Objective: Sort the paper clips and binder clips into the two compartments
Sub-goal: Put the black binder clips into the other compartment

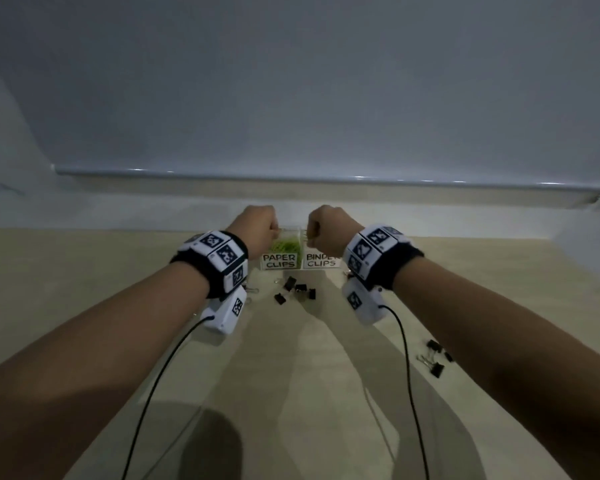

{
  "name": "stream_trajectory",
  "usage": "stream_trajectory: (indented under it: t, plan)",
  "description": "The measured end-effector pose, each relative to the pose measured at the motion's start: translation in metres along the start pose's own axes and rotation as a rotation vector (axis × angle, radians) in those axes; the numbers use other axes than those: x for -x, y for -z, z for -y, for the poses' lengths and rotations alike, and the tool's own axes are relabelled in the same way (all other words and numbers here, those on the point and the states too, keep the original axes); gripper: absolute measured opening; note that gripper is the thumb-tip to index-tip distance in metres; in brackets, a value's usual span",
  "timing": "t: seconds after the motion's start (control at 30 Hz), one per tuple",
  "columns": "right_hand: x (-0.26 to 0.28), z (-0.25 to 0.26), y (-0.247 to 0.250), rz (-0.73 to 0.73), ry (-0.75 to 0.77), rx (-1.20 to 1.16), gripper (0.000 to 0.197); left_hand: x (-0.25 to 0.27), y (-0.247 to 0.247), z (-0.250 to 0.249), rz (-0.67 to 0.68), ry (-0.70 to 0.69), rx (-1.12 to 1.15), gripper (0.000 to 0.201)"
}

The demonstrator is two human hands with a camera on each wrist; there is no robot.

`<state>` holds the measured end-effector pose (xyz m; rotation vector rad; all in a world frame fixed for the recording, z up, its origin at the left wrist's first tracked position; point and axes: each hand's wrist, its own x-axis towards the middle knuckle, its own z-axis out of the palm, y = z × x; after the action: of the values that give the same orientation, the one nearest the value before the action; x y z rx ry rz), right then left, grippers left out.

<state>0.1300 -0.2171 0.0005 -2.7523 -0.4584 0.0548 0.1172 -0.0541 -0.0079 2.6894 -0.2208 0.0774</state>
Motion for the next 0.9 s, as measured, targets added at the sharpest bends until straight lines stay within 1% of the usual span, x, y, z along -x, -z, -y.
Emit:
stream_trajectory:
  t: [0.07, 0.13, 0.23, 0.27, 0.33, 0.4, 0.43, 0.47, 0.5, 0.6, 0.67, 0.73, 0.8, 0.9]
  plan:
    - [-0.028, 0.008, -0.005, -0.023, -0.008, 0.013, 0.008, -0.019, -0.002, 0.004, -0.014, 0.056, -0.033, 0.008]
    - [-0.048, 0.016, -0.017, -0.007, -0.016, 0.052, 0.008, -0.031, -0.010, 0.007, 0.001, 0.088, -0.070, 0.013]
    - [-0.060, 0.022, -0.036, 0.050, -0.026, 0.127, 0.005, -0.037, -0.020, 0.009, 0.036, 0.117, -0.102, 0.020]
    - [-0.060, 0.022, -0.039, 0.063, -0.014, 0.136, 0.010, -0.036, -0.022, 0.011, 0.038, 0.112, -0.101, 0.024]
    - [-0.052, 0.018, -0.040, 0.051, 0.025, 0.129, 0.020, -0.027, -0.024, 0.016, 0.007, 0.068, -0.096, 0.026]
    - [-0.035, 0.011, -0.037, -0.001, 0.053, 0.078, 0.017, -0.012, -0.025, 0.020, -0.061, -0.018, -0.092, 0.019]
    - [-0.023, 0.006, -0.038, -0.022, 0.069, 0.050, 0.014, -0.003, -0.027, 0.022, -0.075, -0.069, -0.088, 0.016]
    - [-0.010, 0.002, -0.040, -0.015, 0.089, 0.033, 0.014, 0.006, -0.029, 0.021, -0.048, -0.117, -0.082, 0.015]
    - [0.003, -0.002, -0.042, 0.027, 0.115, 0.030, 0.015, 0.014, -0.033, 0.021, 0.016, -0.161, -0.077, 0.015]
    - [0.035, -0.008, -0.054, 0.210, 0.160, 0.094, 0.017, 0.028, -0.049, 0.018, 0.270, -0.244, -0.128, 0.021]
    - [0.041, -0.009, -0.060, 0.241, 0.150, 0.124, 0.015, 0.029, -0.055, 0.017, 0.342, -0.270, -0.179, 0.026]
    - [0.041, -0.009, -0.064, 0.246, 0.136, 0.142, 0.015, 0.031, -0.056, 0.018, 0.348, -0.274, -0.195, 0.030]
    - [0.038, -0.009, -0.068, 0.250, 0.132, 0.154, 0.012, 0.037, -0.051, 0.023, 0.332, -0.255, -0.164, 0.033]
    - [0.039, -0.007, -0.073, 0.272, 0.104, 0.177, 0.012, 0.053, -0.033, 0.050, 0.248, -0.118, -0.064, 0.037]
